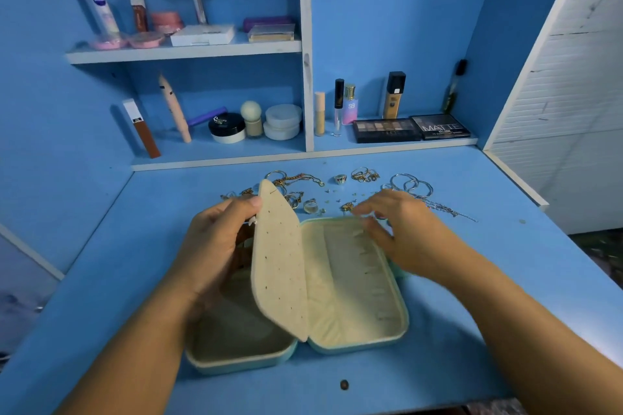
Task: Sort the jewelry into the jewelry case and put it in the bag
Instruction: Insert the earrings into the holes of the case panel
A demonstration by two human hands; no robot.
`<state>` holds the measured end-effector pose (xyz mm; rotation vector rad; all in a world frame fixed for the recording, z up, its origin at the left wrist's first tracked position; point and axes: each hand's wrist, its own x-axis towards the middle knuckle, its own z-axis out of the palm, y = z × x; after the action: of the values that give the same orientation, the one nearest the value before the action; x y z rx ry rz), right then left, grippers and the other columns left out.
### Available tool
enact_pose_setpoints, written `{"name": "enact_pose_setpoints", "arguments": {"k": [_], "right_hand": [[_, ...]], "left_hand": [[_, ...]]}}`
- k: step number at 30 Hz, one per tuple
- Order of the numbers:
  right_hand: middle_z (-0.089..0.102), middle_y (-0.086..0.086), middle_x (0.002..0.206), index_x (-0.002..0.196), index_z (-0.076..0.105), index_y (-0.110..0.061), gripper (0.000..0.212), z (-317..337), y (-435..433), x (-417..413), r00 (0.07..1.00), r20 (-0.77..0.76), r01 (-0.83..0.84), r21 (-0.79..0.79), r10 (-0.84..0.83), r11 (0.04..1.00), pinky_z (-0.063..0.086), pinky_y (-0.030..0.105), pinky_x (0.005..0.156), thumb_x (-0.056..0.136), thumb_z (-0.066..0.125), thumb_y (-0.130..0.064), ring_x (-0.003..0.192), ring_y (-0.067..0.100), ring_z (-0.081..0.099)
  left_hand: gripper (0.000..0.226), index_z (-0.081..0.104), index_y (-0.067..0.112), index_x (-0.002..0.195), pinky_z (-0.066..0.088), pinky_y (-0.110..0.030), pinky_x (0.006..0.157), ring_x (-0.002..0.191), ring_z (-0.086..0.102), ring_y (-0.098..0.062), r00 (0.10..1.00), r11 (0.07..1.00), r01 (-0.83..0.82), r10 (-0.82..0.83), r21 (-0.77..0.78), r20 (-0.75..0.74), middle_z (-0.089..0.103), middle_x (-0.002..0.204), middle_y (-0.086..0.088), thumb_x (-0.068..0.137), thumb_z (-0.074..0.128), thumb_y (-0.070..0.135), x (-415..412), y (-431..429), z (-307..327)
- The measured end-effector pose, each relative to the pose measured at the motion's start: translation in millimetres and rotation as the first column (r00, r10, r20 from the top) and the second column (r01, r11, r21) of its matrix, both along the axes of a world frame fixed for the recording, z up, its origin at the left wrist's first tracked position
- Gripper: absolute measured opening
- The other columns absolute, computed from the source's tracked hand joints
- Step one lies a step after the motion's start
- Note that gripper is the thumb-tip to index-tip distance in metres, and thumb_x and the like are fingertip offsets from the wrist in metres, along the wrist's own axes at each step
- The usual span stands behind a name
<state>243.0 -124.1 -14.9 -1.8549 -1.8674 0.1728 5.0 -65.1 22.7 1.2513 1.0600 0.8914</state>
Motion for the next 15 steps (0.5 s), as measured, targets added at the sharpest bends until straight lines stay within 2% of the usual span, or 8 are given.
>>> {"name": "enact_pose_setpoints", "arguments": {"k": [3, 5, 8, 12, 15], "right_hand": [[0.058, 0.007, 0.117, 0.116, 0.066, -0.015, 0.026, 4, 28, 24, 0.988, 0.086, 0.136, -0.073, -0.129, 0.988, 0.044, 0.033, 0.09, 0.095, 0.051, -0.013, 0.11, 0.025, 0.052], [0.058, 0.009, 0.118, 0.117, 0.065, -0.015, 0.027, 6, 44, 30, 0.979, 0.156, 0.151, -0.111, -0.133, 0.982, 0.044, 0.037, 0.092, 0.095, 0.049, -0.014, 0.112, 0.027, 0.05], [0.057, 0.009, 0.116, 0.116, 0.066, -0.015, 0.026, 10, 60, 28, 0.973, 0.213, 0.129, -0.162, -0.093, 0.978, 0.044, 0.038, 0.093, 0.096, 0.05, -0.018, 0.113, 0.026, 0.048], [0.057, 0.004, 0.11, 0.109, 0.069, -0.02, 0.021, 8, 67, 25, 0.979, 0.202, 0.082, -0.2, -0.041, 0.976, 0.044, 0.036, 0.093, 0.093, 0.057, -0.025, 0.11, 0.022, 0.048], [0.057, 0.003, 0.107, 0.106, 0.07, -0.02, 0.018, 6, 68, 24, 0.975, 0.22, 0.066, -0.194, -0.023, 0.979, 0.043, 0.032, 0.089, 0.092, 0.059, -0.024, 0.107, 0.021, 0.048]], "left_hand": [[0.032, 0.072, 0.011, 0.085, 0.049, -0.033, 0.069, 0.071, 0.066, -0.021, 1.0, 1.0, -0.007, 0.007, -0.017, -0.002, 0.072, 0.078, -0.011, 0.091, 0.054, 0.036, 0, 0, -2], [0.032, 0.071, 0.01, 0.085, 0.048, -0.032, 0.066, 0.068, 0.065, -0.021, 1.0, 0.999, -0.013, 0.013, -0.033, 0.008, 0.07, 0.076, -0.011, 0.091, 0.054, 0.036, 1, -1, -2], [0.031, 0.072, 0.012, 0.082, 0.048, -0.033, 0.068, 0.068, 0.066, -0.02, 0.999, 0.999, -0.01, 0.012, -0.044, 0.03, 0.071, 0.075, -0.01, 0.091, 0.053, 0.035, 2, -1, -1], [0.033, 0.073, 0.014, 0.082, 0.047, -0.035, 0.07, 0.07, 0.068, -0.019, 1.0, 0.999, -0.009, 0.009, -0.033, 0.01, 0.072, 0.077, -0.009, 0.091, 0.054, 0.039, -2, 0, -5], [0.033, 0.074, 0.017, 0.074, 0.047, -0.037, 0.071, 0.068, 0.067, -0.019, 0.999, 0.999, 0.002, 0.0, -0.051, 0.034, 0.071, 0.074, -0.008, 0.08, 0.06, 0.046, -6, 1, -8]]}}
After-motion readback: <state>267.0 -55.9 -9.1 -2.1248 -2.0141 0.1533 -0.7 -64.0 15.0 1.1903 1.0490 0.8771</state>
